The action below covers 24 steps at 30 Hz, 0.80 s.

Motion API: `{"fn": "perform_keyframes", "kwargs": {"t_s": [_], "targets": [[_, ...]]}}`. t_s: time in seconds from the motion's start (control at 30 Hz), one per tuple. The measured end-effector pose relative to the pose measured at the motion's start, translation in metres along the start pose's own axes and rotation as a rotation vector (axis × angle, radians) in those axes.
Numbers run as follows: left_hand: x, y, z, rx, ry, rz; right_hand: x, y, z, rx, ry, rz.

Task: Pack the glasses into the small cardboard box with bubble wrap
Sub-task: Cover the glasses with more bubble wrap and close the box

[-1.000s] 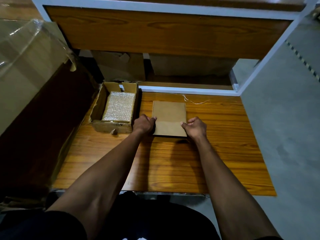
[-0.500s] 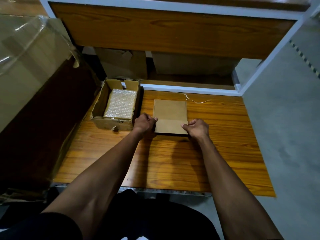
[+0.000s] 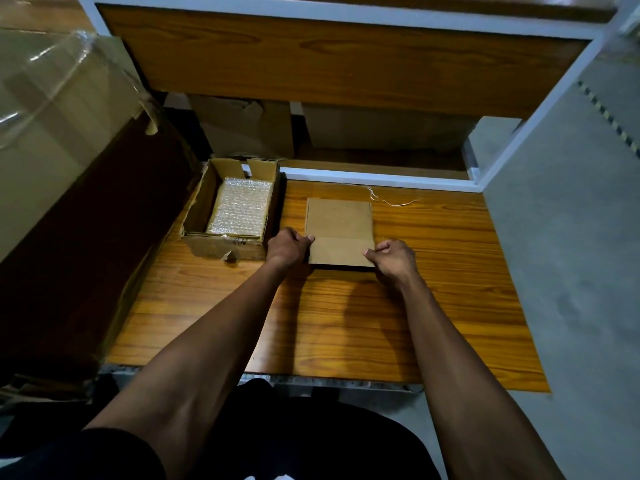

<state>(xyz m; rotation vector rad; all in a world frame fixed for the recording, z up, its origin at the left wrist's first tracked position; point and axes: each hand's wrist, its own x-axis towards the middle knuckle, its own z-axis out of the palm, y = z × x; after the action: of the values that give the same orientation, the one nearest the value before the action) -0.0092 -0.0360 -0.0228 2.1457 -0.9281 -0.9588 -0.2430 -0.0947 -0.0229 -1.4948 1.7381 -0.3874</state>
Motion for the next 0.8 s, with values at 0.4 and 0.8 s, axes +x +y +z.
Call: {"fn": "perform_keyframes", "kwargs": {"t_s": [0.4,0.8], "targets": [[0.004,-0.011,0.004,0.006,0.031,0.067,-0.005,0.003,0.003,0.176,-0.014,0.005],[0.004,-0.013,-0.008,0.477,-0.157,0.453,-0.003,-0.01,0.0,-0.296,-0.085,-0.275]]}}
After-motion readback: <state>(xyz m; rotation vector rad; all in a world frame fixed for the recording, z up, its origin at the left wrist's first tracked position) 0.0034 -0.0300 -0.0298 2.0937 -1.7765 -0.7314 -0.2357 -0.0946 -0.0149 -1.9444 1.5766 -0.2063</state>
